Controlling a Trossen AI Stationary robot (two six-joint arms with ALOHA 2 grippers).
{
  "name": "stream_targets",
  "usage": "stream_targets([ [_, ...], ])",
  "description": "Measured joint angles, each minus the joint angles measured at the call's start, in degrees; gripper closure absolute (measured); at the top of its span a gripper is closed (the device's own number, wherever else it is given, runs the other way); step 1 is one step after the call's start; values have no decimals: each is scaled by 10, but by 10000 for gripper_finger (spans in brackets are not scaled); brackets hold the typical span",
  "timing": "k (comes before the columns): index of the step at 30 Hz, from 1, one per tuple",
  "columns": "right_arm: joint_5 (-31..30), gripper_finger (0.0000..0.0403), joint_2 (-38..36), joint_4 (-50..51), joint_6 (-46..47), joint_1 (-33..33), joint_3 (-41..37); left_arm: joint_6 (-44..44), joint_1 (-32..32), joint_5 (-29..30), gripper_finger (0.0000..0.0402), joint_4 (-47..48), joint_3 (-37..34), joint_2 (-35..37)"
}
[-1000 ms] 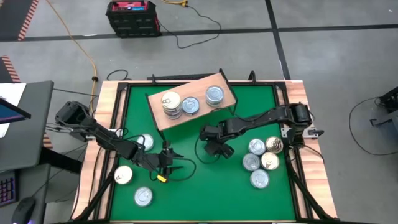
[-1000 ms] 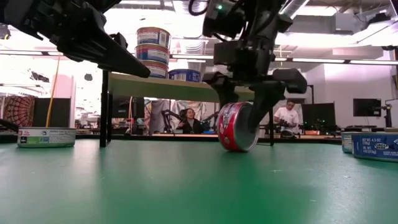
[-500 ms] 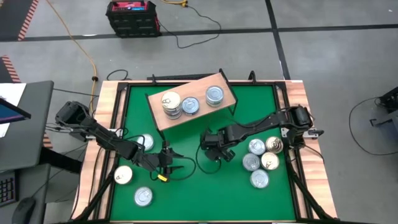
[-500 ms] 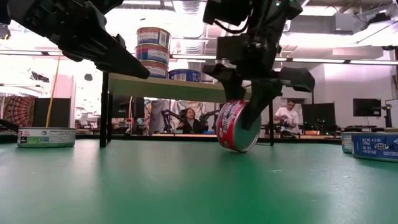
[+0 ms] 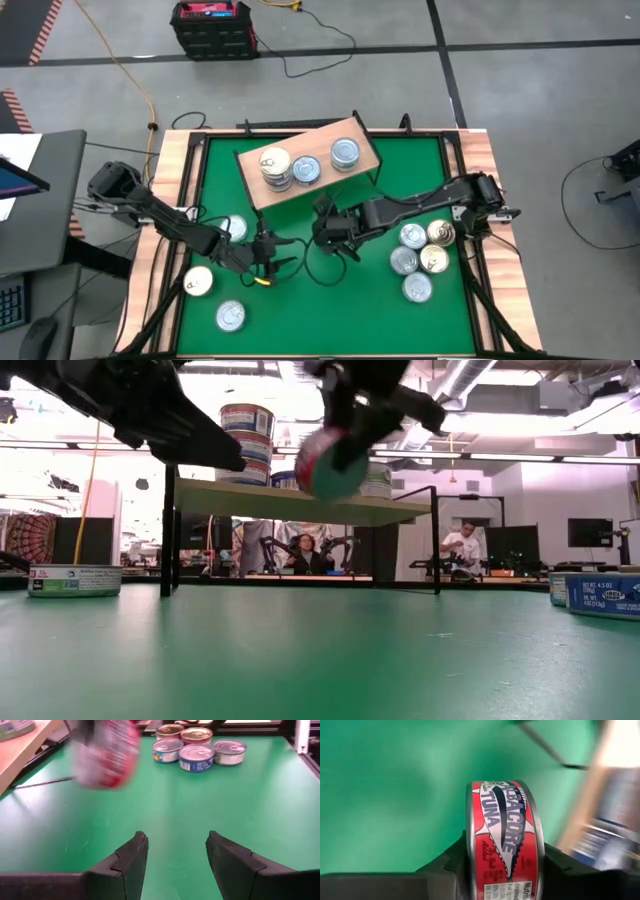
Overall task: Stack canned seafood by type on shelf
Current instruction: Stack the red tuna can on top of the blue tuna can on the shelf
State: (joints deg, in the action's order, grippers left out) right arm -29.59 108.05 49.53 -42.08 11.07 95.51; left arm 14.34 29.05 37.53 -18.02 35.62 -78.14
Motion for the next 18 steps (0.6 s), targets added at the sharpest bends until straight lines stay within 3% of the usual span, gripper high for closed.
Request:
stream_targets([
  [4, -54, 246, 0, 15, -4, -13, 54, -43, 31, -25, 210, -7, -2, 4],
  [8, -65, 244, -1, 29, -4, -35, 90, -83, 57, -75, 210, -89, -35, 2],
  [13, -66, 219, -1, 20, -17, -60, 102, -100, 82, -67, 210, -163, -75, 30],
  [18, -65, 243, -1, -21, -21, -87, 102, -100, 98, -60, 210, -165, -102, 63],
])
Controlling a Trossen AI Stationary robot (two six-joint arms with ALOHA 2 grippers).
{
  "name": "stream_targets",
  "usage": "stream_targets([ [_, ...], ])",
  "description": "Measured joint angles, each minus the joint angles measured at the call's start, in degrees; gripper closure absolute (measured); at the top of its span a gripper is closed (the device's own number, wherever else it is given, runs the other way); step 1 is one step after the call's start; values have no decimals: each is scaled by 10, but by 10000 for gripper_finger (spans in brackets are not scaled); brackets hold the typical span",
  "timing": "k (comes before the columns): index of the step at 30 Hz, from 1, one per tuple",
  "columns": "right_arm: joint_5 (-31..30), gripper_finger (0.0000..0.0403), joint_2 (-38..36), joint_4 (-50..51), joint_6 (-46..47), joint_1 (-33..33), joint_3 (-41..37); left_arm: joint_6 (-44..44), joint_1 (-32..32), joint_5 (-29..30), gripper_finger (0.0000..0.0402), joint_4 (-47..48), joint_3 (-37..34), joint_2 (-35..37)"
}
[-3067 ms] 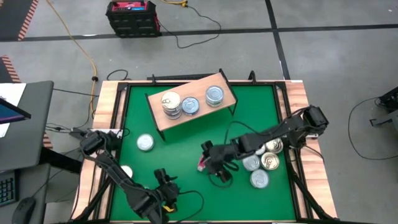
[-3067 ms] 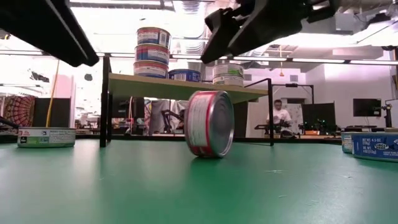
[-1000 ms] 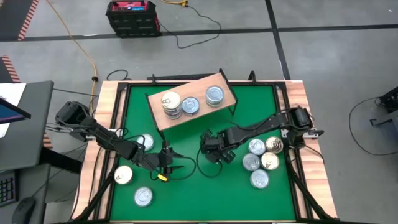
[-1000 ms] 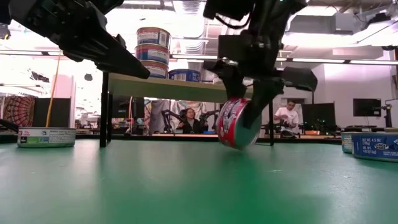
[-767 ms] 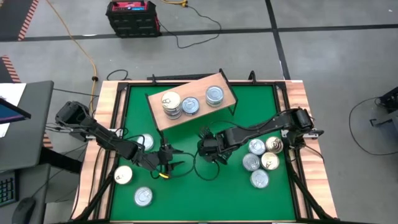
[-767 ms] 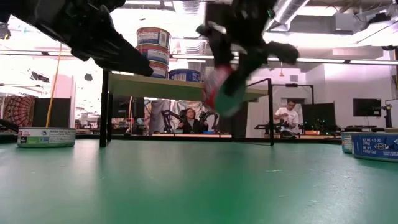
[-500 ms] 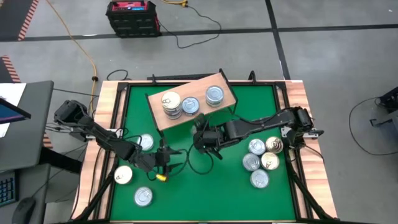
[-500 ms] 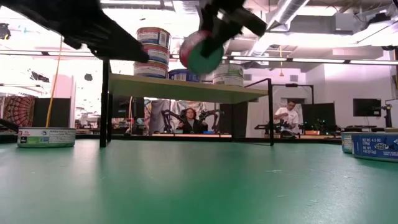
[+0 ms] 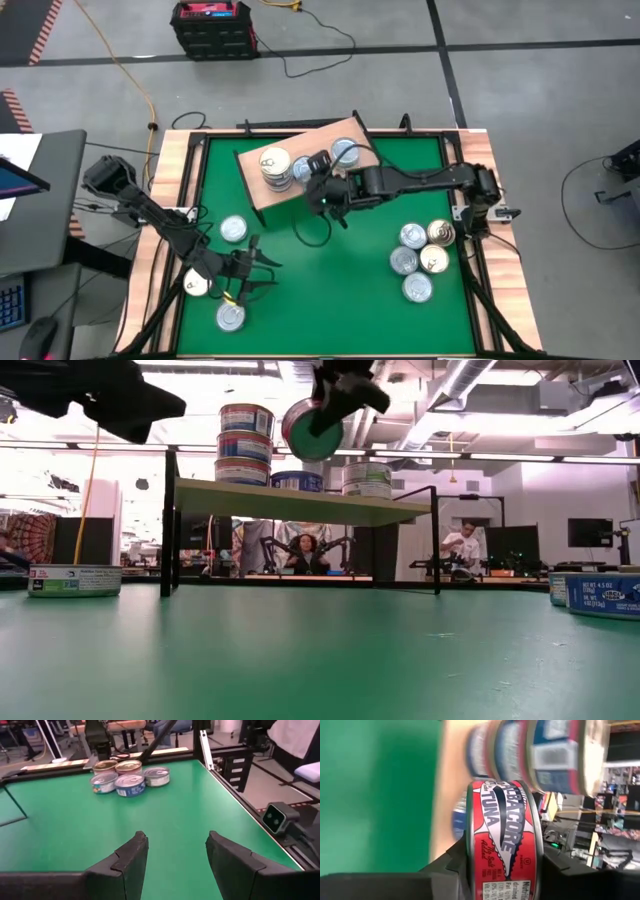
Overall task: Stack canned seafood by type on shelf
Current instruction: Stack the red tuna can on top of the blue tuna can on the shelf
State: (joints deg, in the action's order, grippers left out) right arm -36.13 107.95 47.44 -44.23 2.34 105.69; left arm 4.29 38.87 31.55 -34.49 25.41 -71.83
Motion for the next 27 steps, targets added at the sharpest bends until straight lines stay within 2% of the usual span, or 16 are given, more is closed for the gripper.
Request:
stream_targets([
  [6, 0, 243, 0, -62, -24, -32, 0, 16, 1, -7, 210, 6, -2, -2],
  [12, 18, 205, 1, -102, -43, -56, 0, 16, 1, 6, 210, 9, -2, -4],
  [21, 78, 241, 1, -101, -25, -79, 0, 16, 15, 68, 210, 11, -2, -4],
  [27, 115, 233, 1, -112, -4, -89, -12, 23, 18, 89, 210, 11, -2, -4],
])
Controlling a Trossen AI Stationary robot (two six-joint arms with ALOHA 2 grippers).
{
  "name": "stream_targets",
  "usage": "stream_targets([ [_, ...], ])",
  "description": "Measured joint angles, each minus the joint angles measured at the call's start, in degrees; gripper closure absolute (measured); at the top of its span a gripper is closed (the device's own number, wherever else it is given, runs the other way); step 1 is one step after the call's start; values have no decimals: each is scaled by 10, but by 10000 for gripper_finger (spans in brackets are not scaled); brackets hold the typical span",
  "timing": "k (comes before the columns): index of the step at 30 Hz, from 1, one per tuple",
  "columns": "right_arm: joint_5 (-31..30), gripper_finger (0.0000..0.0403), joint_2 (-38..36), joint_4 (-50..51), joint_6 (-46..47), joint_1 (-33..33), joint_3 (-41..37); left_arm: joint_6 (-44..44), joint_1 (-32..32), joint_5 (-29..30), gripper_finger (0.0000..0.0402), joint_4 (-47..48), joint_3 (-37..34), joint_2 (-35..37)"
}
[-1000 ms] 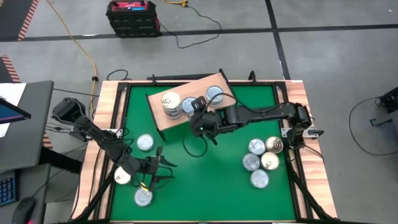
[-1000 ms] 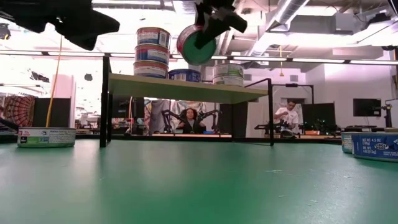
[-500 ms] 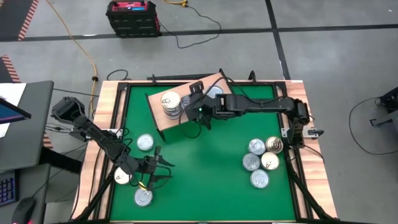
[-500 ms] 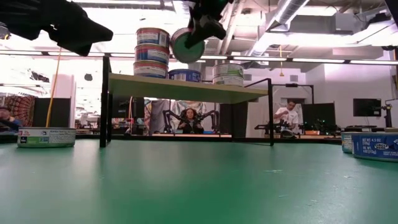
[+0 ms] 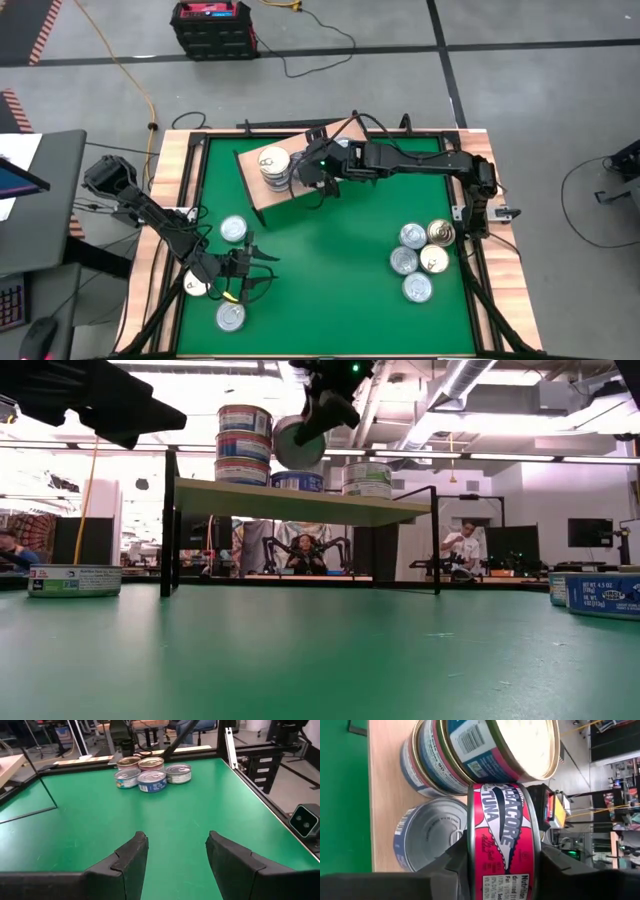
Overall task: Stack canned seafood by type on shelf
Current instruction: Stack the red tuna can on top of the blue tuna can on the shelf
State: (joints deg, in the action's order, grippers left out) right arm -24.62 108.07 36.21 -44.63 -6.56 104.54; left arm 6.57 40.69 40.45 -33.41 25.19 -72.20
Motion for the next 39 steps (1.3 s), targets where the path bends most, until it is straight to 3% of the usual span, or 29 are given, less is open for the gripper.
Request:
stream_targets([
  [10, -9, 243, 0, -35, 7, 0, -43, 3, 0, 1, 210, 0, 0, 0],
  [16, -17, 227, 0, -52, 25, 0, -53, 3, 0, 1, 210, 3, 0, 0],
  [23, -19, 245, 0, -41, 26, 1, -53, 8, 0, 1, 210, 5, 0, 0],
  [29, -12, 213, 0, -33, 23, 16, -64, 8, 0, 1, 210, 5, 0, 0],
  [33, -14, 212, -3, -38, 15, 25, -83, 8, 0, 1, 210, 5, 0, 0],
  [39, -80, 236, -2, -47, -12, 42, -89, 11, 0, 1, 210, 6, 0, 0],
])
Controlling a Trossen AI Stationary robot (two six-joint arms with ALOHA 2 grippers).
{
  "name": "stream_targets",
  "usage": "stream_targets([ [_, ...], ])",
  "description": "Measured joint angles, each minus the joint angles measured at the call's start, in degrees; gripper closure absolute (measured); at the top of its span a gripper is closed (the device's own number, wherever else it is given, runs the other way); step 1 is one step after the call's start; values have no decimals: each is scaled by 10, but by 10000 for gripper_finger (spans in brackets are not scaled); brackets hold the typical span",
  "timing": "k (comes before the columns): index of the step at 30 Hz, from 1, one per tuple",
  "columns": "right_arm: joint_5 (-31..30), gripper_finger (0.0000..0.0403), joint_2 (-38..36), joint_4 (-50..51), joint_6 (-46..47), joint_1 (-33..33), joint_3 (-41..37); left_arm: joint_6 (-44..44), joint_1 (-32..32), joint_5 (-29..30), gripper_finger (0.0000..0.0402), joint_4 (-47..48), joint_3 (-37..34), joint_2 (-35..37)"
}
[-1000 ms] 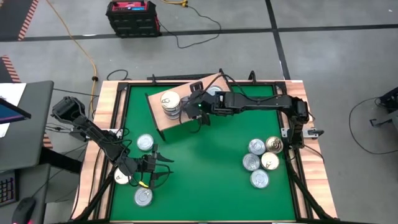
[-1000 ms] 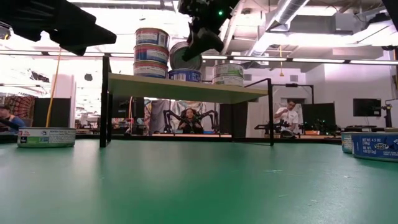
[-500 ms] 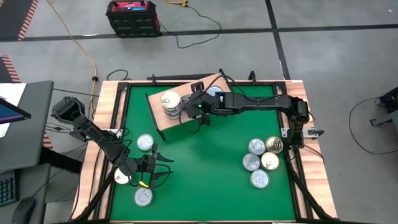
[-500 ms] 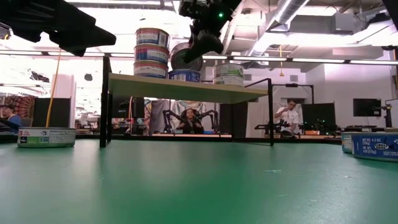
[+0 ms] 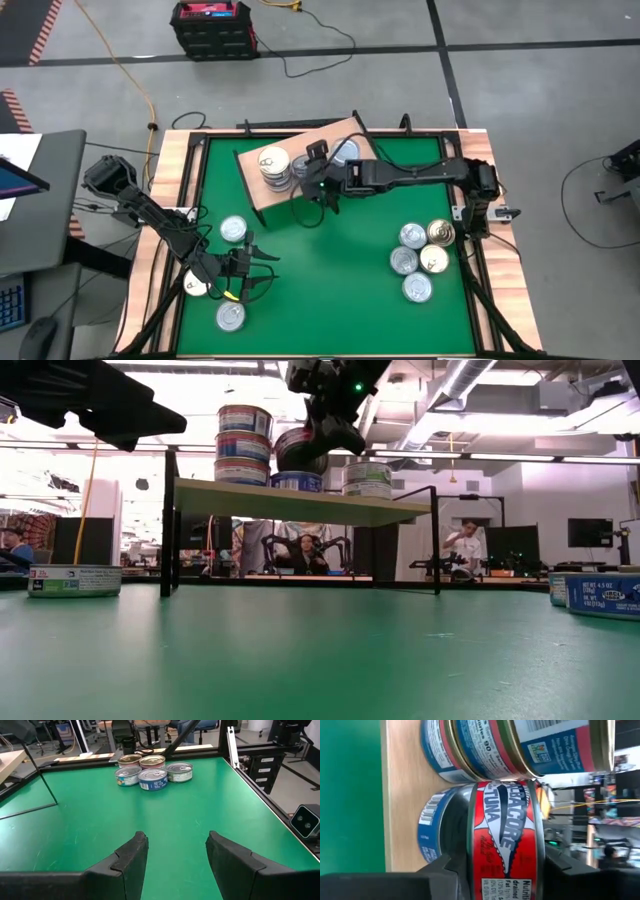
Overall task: Stack canned seafood by type on shelf
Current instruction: Stack the red tuna can on top of the blue tuna can on the shelf
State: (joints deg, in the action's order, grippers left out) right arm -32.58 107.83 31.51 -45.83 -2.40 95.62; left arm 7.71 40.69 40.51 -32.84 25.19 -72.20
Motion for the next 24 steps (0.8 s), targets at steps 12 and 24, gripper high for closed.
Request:
stream_targets([
  [12, -47, 242, 1, -41, -63, 6, -2, 0, 0, 0, 210, 5, 0, 0],
  [24, -47, 240, 3, -73, -80, -13, -6, -4, 0, 0, 210, 5, 0, 0],
])
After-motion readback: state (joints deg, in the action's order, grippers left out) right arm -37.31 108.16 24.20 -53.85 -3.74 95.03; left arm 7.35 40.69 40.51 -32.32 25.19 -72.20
